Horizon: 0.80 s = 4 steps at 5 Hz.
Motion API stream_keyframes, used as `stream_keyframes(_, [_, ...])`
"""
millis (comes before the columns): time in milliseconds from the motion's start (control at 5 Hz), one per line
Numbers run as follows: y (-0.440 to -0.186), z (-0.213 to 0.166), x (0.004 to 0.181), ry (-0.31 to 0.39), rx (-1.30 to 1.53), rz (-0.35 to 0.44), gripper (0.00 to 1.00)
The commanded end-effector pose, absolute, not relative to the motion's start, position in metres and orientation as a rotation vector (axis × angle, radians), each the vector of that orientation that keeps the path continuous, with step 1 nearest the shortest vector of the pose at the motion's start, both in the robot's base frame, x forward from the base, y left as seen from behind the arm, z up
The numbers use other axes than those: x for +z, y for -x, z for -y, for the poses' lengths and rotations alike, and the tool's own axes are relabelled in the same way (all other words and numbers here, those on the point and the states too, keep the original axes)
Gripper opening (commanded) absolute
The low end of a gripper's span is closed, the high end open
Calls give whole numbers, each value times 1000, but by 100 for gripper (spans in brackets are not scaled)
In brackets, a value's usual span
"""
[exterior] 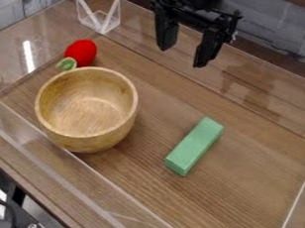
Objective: Move the red fruit to the right side of the table
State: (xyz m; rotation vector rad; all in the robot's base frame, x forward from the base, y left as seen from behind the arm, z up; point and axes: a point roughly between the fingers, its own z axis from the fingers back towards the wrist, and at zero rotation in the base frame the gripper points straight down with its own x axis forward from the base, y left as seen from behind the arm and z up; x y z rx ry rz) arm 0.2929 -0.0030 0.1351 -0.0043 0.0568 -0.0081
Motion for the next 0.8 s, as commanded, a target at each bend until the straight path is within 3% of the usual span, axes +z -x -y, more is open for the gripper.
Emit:
stream_keyframes(0, [-295, -2, 129, 6, -28, -82, 100])
stream_keyframes(600, [-282, -125, 112, -6, 34, -35, 100])
